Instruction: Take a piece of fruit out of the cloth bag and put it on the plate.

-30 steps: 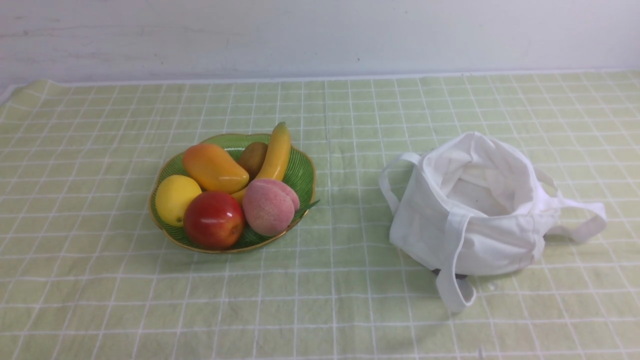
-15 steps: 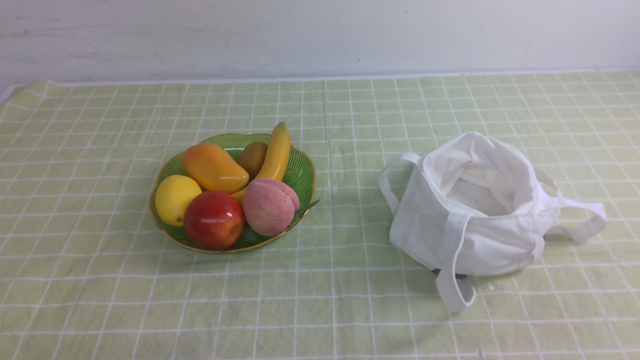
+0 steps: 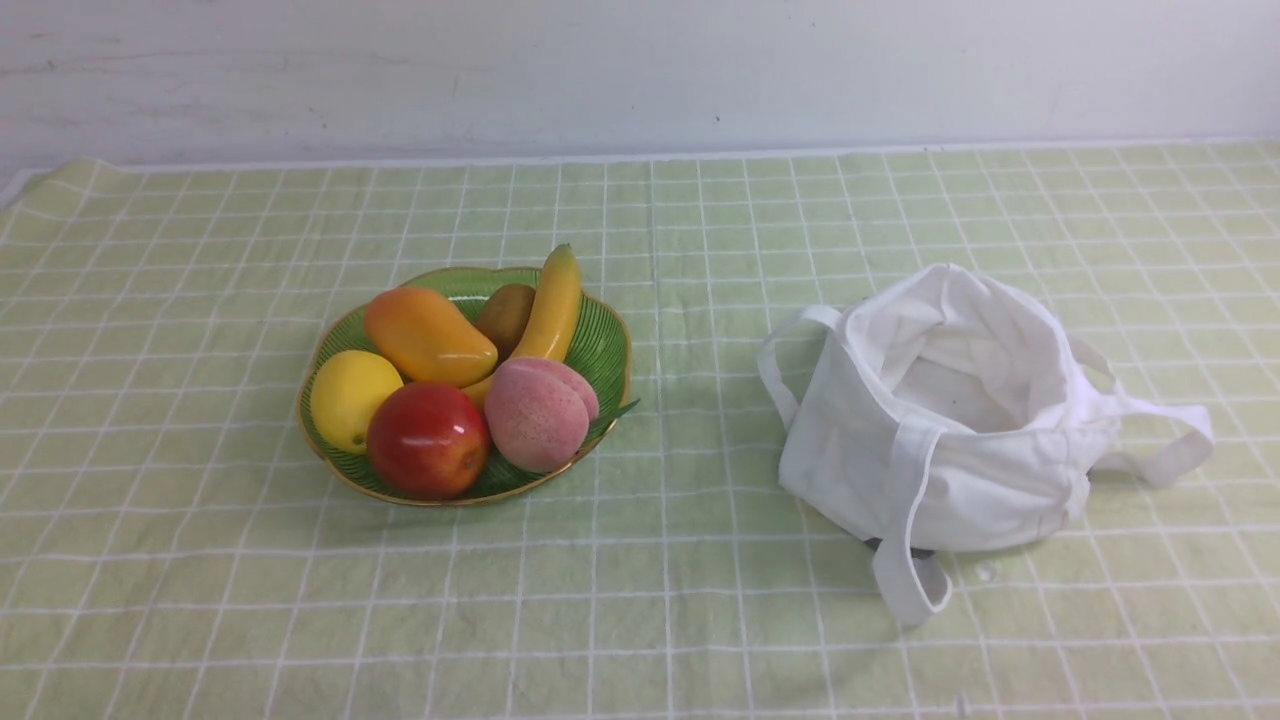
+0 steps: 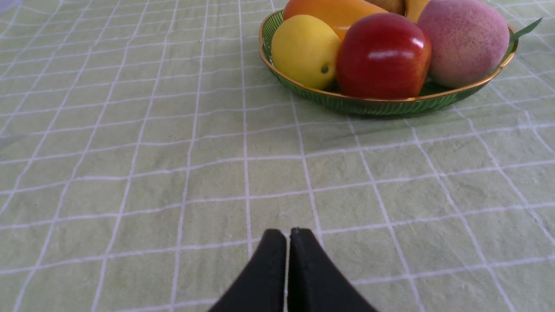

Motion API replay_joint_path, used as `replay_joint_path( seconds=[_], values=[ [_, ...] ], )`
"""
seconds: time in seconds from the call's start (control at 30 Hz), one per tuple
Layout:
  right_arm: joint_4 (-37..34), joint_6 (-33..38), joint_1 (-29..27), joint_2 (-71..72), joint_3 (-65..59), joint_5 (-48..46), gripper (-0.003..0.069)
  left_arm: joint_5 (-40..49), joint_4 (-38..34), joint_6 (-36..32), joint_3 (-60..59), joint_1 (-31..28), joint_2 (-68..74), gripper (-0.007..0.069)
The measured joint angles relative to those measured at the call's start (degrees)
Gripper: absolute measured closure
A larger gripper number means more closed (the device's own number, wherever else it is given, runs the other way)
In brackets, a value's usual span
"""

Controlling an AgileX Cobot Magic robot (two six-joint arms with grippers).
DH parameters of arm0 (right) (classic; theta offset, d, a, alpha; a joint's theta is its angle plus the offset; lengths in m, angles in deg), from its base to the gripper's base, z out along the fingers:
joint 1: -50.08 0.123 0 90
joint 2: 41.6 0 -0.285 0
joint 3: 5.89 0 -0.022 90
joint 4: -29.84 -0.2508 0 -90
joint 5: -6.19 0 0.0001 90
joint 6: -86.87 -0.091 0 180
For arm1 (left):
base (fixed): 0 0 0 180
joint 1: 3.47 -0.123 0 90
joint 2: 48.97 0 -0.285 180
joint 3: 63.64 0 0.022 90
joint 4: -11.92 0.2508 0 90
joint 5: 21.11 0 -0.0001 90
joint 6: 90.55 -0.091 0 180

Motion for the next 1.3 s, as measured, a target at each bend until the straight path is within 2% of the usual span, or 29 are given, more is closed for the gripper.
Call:
replay_joint_path(
  seconds=[1.3],
  values=[
    [-1.5, -0.1, -0.4, 0.0, 0.2, -0.7, 0.0669, 0.0, 0.0, 0.0, 0.0, 0.0, 0.0, 0.0632]
  ],
)
